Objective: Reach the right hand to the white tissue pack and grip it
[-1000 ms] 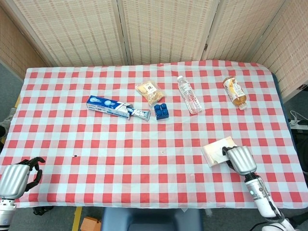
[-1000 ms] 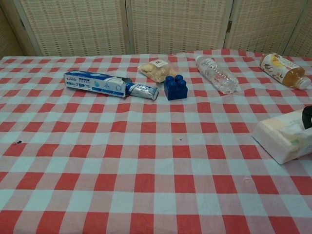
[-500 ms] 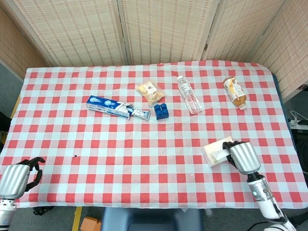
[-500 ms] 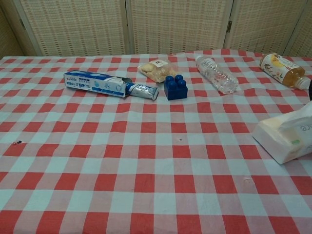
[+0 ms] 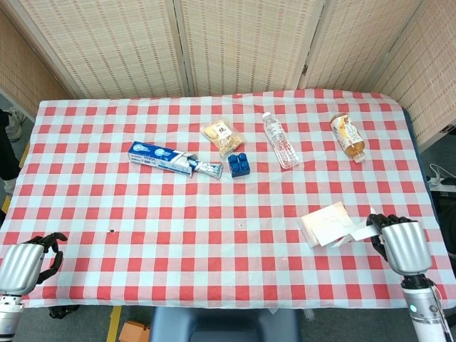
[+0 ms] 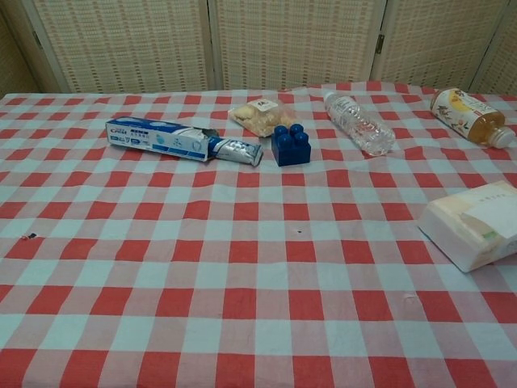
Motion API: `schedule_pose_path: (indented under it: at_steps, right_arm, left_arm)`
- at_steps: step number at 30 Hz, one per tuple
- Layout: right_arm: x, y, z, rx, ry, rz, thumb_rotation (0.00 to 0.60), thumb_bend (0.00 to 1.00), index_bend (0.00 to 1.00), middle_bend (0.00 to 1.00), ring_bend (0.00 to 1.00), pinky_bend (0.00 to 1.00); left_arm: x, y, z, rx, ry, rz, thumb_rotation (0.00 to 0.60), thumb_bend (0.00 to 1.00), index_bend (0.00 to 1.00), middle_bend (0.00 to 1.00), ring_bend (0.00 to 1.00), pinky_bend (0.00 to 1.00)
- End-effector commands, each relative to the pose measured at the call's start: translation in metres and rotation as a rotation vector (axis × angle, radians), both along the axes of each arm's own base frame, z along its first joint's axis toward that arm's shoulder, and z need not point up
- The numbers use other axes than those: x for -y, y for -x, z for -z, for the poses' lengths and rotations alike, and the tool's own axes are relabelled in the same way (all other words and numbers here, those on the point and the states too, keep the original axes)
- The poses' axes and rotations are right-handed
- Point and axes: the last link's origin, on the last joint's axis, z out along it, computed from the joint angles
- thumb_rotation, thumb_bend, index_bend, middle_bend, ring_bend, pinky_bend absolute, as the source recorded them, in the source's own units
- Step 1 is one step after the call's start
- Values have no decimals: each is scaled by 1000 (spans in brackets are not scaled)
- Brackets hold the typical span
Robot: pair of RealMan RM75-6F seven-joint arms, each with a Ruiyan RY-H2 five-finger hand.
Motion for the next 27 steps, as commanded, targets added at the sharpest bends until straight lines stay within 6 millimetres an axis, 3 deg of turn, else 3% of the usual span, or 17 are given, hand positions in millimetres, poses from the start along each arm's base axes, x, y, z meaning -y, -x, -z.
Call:
schedule_pose_path:
  at_steps: [1,6,9,11,13,16,18,27]
  right_arm:
    - [-6,10,2,6,-11,50,600,536,782,683,695,827]
    - [-2,14,4,27,-10,88,600,542,773,683,692,827]
    - [-4,15,5,50,-18,97,600,538,667,683,672,827]
    - [-7,14,4,67,-36,102,600,468,546,667,649,824]
    - [-9,14,4,65,-38,105,600,329,453,634,630,813]
    - [-13,12,5,58,-45,112,600,142,340,558,583,771]
    - [-15,12,6,57,-51,113,600,86,292,520,556,751]
    - [-18,10,7,56,-64,115,600,53,175,405,434,659]
  left_arm:
    - [0,0,1,-1,5,-1,600,492,413,553,525,691]
    - [-1,1,0,1,1,-3,600,492,413,553,525,692]
    - [-1,1,-1,6,-3,-3,600,493,413,553,525,691]
    - [0,1,-1,5,-3,0,600,492,413,553,525,692]
    - [0,1,-1,3,1,1,600,492,413,553,525,692]
    - [0,1,0,1,5,2,600,492,413,553,525,691]
    - [-1,1,0,-1,6,1,600,492,413,553,525,691]
    - [-1,2,1,-3,8,-3,600,492,413,553,525,692]
